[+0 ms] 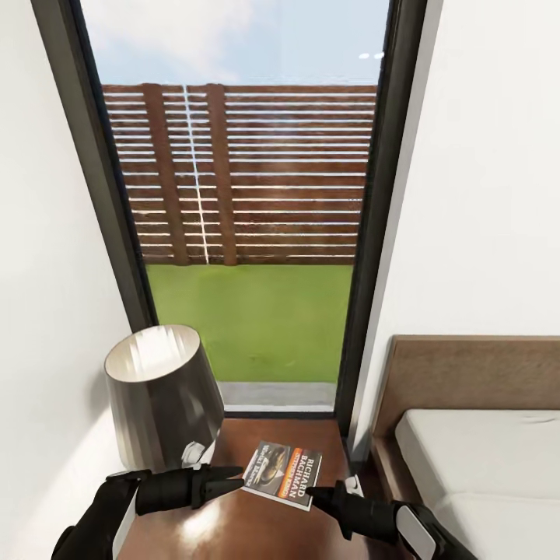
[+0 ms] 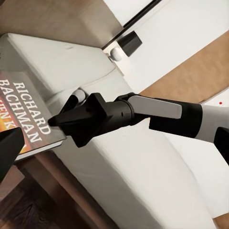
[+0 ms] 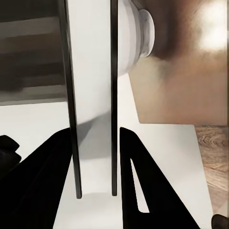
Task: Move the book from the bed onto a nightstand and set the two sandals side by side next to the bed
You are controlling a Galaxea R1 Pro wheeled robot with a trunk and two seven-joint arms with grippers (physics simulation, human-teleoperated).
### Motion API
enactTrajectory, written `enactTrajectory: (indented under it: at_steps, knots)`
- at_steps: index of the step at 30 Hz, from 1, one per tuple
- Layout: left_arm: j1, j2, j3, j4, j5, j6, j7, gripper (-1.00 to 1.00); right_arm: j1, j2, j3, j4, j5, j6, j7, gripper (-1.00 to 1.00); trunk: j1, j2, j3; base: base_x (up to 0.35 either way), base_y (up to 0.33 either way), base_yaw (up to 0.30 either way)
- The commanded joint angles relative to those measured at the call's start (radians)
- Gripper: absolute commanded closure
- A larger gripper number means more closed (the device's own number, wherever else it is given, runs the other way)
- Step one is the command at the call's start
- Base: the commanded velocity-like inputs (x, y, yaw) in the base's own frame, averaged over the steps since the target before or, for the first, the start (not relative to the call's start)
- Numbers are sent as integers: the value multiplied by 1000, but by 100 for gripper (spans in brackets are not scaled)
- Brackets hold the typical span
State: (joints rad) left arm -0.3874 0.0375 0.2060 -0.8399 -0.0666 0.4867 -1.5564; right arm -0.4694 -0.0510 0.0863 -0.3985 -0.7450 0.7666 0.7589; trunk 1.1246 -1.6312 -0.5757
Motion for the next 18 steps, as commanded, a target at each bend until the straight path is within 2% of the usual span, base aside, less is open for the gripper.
enactTrajectory:
  at_steps: [1,7,12,18]
  knots:
    - [-1,-1,3,-1,-7,10,-7,-100,-1,-1,6,0,-9,4,0,100,4,-8,-4,0,0,0]
    - [-1,-1,3,0,-7,11,-7,-100,-1,-1,6,-1,-6,4,-5,100,27,-50,-23,0,0,0]
    - [-1,-1,3,1,-7,10,-7,-100,-1,-1,5,-2,-10,4,-91,100,46,-85,-39,0,0,0]
    - [-1,-1,3,1,-7,10,-7,-100,-1,-2,3,-2,-11,4,-115,100,69,-127,-58,0,0,0]
